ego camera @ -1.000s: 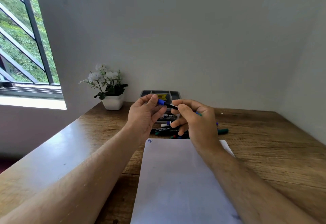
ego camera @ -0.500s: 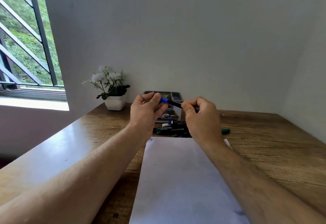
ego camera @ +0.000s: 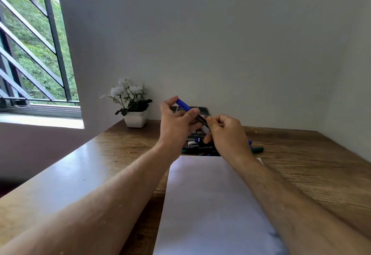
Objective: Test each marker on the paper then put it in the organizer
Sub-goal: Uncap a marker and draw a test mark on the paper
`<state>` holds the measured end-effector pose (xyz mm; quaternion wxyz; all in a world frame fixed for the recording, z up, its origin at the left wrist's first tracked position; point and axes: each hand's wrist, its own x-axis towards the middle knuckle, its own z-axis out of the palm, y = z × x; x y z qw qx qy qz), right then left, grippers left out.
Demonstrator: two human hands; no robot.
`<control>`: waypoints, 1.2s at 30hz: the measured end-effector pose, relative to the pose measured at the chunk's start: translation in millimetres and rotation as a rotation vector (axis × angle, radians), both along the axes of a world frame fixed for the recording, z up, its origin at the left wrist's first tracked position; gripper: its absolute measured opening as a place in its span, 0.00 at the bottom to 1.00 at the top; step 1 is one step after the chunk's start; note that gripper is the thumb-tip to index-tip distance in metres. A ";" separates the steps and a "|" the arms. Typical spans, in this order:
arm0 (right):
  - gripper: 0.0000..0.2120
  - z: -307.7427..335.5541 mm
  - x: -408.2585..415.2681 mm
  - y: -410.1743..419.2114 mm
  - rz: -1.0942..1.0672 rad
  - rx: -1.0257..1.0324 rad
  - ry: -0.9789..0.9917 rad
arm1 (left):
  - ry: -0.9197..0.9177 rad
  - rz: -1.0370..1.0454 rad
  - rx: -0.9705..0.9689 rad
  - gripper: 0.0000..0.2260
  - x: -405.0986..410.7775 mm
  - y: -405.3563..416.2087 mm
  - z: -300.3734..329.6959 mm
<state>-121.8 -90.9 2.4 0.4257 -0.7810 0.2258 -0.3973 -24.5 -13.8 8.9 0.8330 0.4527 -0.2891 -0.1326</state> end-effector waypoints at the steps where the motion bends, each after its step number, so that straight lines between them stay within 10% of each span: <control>1: 0.13 -0.7 0.0 0.2 -0.012 -0.015 -0.007 | -0.059 0.048 0.015 0.24 2.6 0.8 2.2; 11: 0.10 -6.7 0.0 -2.0 -0.109 -0.261 0.087 | -0.652 0.642 0.212 0.24 50.8 -5.1 56.2; 28: 0.13 -8.5 2.0 -0.8 -0.072 -0.259 0.107 | -0.662 0.860 0.281 0.22 89.7 -26.6 44.5; 36: 0.14 -9.1 3.2 -0.4 -0.074 -0.271 0.124 | -0.735 0.894 0.641 0.21 90.2 -35.7 16.9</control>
